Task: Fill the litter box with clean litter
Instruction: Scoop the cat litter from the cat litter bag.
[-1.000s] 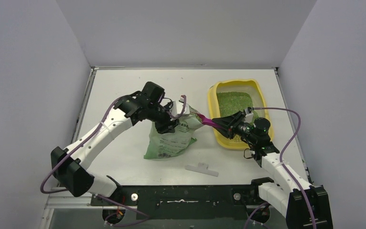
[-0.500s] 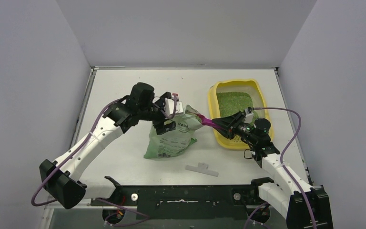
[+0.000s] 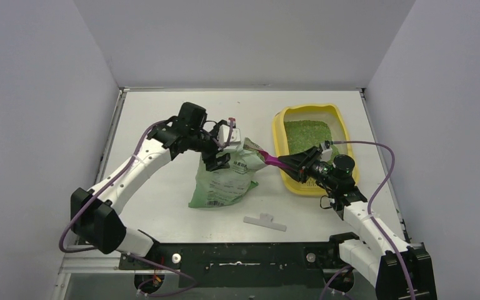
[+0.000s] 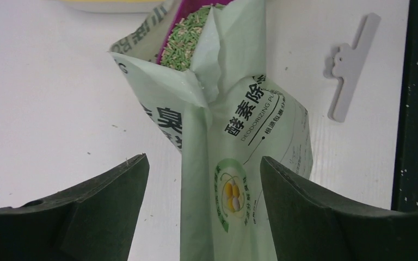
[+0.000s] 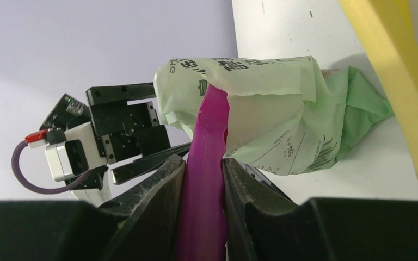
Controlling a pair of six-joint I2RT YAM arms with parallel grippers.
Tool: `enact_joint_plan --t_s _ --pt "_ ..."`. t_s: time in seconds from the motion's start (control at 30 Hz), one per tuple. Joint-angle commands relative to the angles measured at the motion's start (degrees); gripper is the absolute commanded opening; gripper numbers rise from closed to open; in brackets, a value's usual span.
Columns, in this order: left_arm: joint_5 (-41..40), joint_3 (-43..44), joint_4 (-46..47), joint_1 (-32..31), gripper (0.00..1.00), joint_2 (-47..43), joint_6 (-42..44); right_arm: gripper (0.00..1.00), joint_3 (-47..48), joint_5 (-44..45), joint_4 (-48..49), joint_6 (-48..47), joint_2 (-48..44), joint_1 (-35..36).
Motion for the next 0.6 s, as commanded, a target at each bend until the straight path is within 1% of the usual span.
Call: enact_joint_plan --t_s 0.0,0.1,0.13,0.23,0.3,0.47,0.57 --pt "9.0 7.8 -13.1 0.0 0.68 4.7 5.5 0.0 1.8 -1.4 2.7 -0.6 -1.4 0.7" --pt "9.5 10.0 -16.7 -0.5 0.52 7.0 6.6 0.0 1.8 -1.8 3.1 -0.2 -1.4 0.7" --pt "9.4 10.6 -17.3 -0.7 0.45 7.5 7.1 0.0 1.8 -1.9 3.2 0.1 -1.5 0.7" --pt "8.8 12.0 -18.7 -1.3 0.15 8.6 8.0 0.0 1.7 -2.1 3.4 0.9 -2.3 0.7" --pt "9.6 12.9 -19.2 -1.7 0.01 8.6 9.2 0.0 1.6 -2.1 3.4 1.5 -3.2 0.6" --pt "10.5 14.8 -17.6 -3.2 0.0 7.5 12.7 0.0 0.5 -1.7 3.2 3.5 -6.3 0.1" --pt "11.2 17.5 -17.5 -4.2 0.0 8.0 14.9 0.0 0.3 -1.5 0.6 3.2 -9.2 -0.3"
